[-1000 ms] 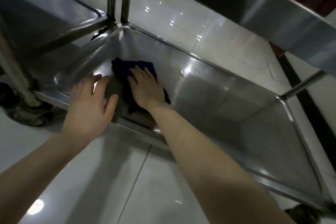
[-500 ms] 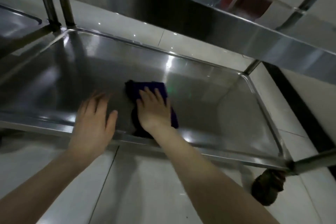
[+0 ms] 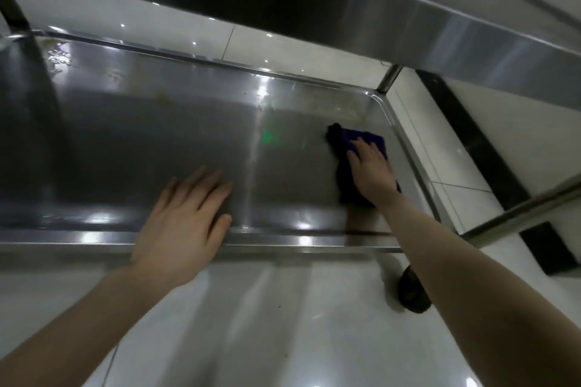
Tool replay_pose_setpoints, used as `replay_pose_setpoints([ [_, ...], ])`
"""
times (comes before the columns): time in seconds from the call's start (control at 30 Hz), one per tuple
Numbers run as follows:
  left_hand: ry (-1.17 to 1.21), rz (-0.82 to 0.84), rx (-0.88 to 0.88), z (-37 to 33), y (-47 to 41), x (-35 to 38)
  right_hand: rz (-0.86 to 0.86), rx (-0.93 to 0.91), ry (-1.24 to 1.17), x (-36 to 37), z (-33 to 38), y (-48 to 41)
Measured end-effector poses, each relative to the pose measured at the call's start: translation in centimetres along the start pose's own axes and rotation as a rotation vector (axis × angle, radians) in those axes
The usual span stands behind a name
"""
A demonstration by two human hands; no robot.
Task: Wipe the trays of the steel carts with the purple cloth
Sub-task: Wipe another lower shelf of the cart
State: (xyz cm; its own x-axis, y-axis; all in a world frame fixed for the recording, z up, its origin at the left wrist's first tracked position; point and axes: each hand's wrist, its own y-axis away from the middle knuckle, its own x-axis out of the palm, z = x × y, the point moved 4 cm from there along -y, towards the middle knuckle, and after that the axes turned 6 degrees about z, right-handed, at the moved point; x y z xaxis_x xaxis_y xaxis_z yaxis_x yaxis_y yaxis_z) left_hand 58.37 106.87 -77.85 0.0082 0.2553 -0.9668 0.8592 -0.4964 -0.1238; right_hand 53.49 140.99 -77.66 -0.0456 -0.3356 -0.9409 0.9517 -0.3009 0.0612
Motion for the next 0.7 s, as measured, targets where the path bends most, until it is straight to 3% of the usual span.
replay_pose_setpoints([
  [0.1, -0.045, 0.045, 0.019, -2.7, -0.8, 1.1, -0.018, 0.159, -0.043, -0.6, -1.9, 1.1],
  [0.17, -0.059, 0.054, 0.002, -3.5, -1.2, 1.4, -0.004, 0.150, -0.028, 0.7, 0.9, 1.4],
  [0.33, -0.106, 0.058, 0.010, -3.3, -1.3, 2.0, 0.118, -0.369, 0.050, 6.1, 11.7, 3.3],
  [0.43, -0.102, 0.054, 0.022, -3.3, -1.4, 2.2, 0.161, -0.475, 0.027, 5.2, 10.6, 1.4],
  [0.57, -0.072, 0.032, 0.004, -3.3, -1.2, 2.1, 0.006, -0.168, 0.013, 1.1, 1.1, -1.9],
  [0.7, -0.064, 0.035, 0.002, -3.3, -1.2, 2.0, -0.137, 0.135, -0.048, -1.9, -6.8, 1.2],
])
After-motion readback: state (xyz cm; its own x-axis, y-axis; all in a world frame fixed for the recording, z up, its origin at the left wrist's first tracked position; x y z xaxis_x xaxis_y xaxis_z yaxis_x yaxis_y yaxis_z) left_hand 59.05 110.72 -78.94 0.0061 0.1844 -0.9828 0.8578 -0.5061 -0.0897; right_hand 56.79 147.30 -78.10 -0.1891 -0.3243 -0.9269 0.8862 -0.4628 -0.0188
